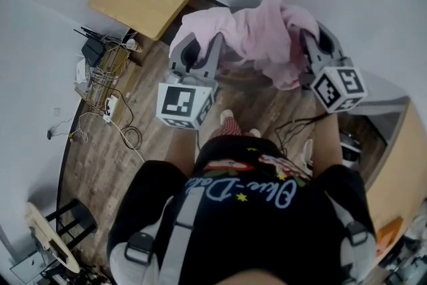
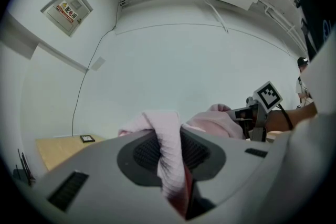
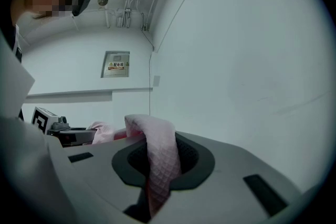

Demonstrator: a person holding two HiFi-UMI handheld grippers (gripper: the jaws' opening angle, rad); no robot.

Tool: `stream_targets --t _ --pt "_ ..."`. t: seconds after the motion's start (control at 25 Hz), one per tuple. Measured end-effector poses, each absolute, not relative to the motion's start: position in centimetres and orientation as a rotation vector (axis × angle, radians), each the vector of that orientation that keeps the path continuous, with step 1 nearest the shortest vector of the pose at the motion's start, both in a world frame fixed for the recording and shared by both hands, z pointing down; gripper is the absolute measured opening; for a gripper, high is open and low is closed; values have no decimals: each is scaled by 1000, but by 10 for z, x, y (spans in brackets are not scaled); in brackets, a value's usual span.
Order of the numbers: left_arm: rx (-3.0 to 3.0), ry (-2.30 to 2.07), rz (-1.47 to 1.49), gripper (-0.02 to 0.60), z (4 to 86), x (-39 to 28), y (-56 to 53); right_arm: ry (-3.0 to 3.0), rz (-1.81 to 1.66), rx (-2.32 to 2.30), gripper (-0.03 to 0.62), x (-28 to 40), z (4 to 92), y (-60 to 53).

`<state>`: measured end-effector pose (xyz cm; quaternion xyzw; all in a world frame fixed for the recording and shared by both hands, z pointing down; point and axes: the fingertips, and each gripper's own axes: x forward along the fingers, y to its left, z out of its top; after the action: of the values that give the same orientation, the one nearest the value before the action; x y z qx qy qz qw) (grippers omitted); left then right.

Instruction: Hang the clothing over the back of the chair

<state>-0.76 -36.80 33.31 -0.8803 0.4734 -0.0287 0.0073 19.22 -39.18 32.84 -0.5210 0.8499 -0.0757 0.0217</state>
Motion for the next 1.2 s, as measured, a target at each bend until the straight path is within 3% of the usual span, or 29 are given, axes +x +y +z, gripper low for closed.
stream_targets --t 1.2 --pt "-2831 1618 -410 78 472 0 -283 2828 -378 -1567 37 183 447 -298"
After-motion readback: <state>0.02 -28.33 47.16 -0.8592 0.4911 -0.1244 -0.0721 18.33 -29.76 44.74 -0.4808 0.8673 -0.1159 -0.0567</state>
